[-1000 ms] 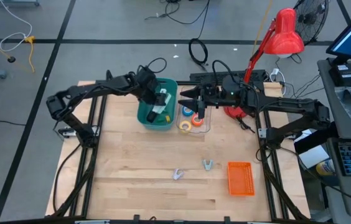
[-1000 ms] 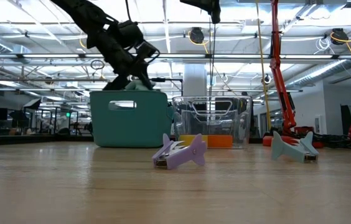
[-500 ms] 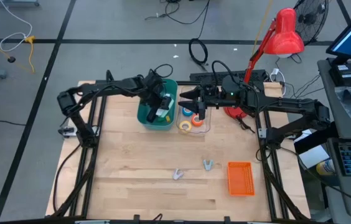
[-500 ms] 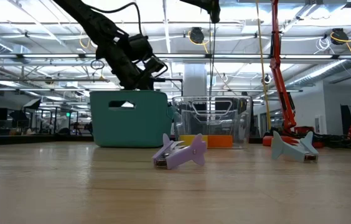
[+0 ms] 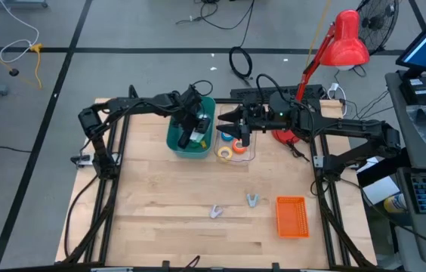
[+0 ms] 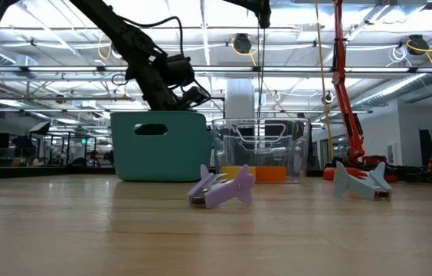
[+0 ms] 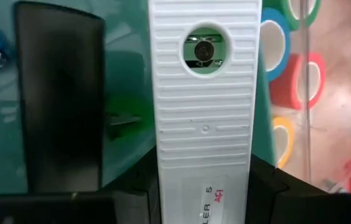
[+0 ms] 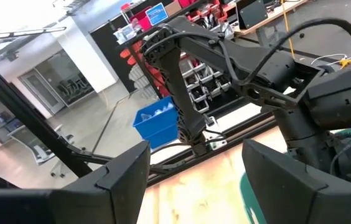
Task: Pick and place Stapler, Stapler remover, tape
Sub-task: Put the large light green stapler into the green bin
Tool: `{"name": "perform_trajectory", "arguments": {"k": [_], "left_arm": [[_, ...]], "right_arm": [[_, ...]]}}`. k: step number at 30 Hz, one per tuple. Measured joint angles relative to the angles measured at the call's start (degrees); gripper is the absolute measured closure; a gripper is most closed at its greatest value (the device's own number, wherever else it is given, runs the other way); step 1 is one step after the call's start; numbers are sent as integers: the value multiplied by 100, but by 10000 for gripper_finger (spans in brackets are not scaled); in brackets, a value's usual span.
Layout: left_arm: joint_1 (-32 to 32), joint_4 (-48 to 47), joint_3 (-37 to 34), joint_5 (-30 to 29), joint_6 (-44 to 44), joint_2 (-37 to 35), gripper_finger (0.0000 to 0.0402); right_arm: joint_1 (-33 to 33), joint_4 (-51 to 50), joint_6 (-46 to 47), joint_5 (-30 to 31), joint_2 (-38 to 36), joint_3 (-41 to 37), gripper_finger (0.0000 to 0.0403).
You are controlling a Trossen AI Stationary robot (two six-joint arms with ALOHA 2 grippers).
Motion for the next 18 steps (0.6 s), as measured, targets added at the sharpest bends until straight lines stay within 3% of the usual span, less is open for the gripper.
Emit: {"name": "perform_trajectory", "arguments": {"k": [18], "left_arm": [[-56,-100,0,-226,71,-4,262]], "right_arm": [[0,-18,-40,0,0,0,154]]}}
